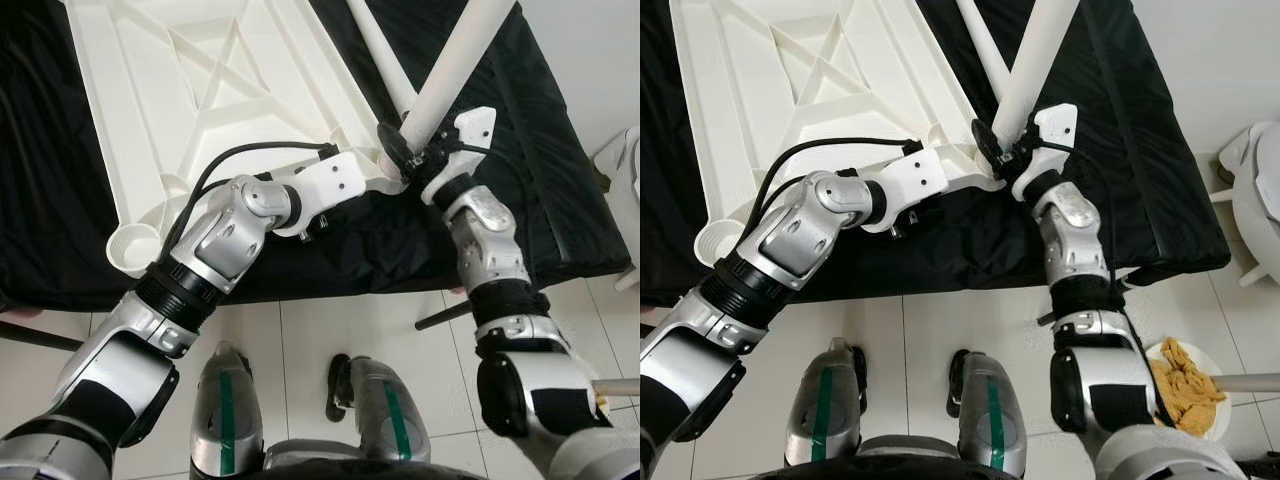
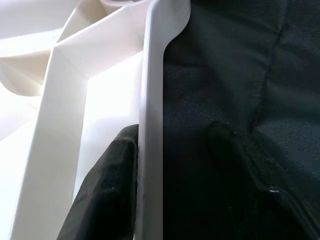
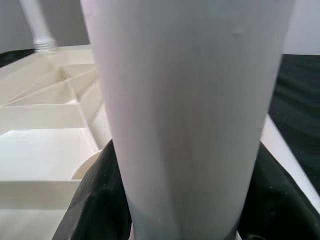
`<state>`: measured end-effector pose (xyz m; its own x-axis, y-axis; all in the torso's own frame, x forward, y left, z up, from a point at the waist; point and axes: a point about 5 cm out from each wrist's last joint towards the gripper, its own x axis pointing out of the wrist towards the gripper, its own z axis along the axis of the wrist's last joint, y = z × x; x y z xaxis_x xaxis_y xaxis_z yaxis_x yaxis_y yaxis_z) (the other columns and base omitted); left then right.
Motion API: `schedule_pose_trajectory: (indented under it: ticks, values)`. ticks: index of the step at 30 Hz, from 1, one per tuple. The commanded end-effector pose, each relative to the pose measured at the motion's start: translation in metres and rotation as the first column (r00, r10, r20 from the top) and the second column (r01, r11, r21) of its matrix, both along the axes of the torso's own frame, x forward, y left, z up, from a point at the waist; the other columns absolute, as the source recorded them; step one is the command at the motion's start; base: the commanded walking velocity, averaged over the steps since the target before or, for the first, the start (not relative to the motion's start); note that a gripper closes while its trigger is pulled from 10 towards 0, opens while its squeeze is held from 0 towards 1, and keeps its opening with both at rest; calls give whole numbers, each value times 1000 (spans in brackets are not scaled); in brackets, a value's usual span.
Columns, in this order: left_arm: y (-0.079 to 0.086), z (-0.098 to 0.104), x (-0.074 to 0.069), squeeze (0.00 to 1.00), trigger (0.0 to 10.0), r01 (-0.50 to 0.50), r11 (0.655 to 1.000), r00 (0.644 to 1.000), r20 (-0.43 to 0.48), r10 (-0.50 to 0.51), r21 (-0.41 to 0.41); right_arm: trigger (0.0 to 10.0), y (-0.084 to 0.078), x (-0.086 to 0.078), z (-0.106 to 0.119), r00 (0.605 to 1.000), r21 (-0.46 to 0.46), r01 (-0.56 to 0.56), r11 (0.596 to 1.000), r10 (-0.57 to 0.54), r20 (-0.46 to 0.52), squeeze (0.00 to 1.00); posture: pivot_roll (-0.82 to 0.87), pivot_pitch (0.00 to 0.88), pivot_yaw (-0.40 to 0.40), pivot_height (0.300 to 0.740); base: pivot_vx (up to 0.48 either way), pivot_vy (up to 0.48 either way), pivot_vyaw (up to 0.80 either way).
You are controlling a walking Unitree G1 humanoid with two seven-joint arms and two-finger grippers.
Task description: Building children table
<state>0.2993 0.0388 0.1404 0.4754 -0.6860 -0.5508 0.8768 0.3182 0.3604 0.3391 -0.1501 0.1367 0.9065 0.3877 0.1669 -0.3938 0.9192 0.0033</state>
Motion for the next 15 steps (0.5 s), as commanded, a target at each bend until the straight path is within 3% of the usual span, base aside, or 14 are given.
schedule_pose_trajectory:
  ticks: [1, 3, 6, 9, 15]
  values:
    - [-1, -2, -3, 0, 10000, 8, 1000, 1000, -10, -8, 10, 10000, -3, 0, 6, 985, 32, 172, 985, -172, 1, 0, 19, 44, -66, 740, 0, 0, 0]
    - [-2, -2, -3, 0, 10000, 8, 1000, 1000, -11, -8, 10, 10000, -4, -1, 6, 973, 38, 231, 972, -231, -7, 0, 19, 44, -66, 740, 0, 0, 0]
    - [-2, -3, -4, 0, 10000, 9, 1000, 1000, -13, -9, 8, 10000, -5, -6, 3, 909, 44, 416, 908, -414, -41, 0, 18, 46, -67, 740, 0, 0, 0]
    - [-3, -3, -4, 0, 10000, 10, 1000, 1000, -14, -10, 8, 10000, 4, -11, -2, 880, 64, 474, 878, -470, -69, 0, 22, 48, -69, 740, 0, 0, 0]
    - [-3, -3, -4, 0, 10000, 9, 1000, 1000, -17, -9, 6, 10000, 33, -18, -2, 897, 91, 441, 893, -435, -79, 0, 22, 48, -68, 740, 0, 0, 0]
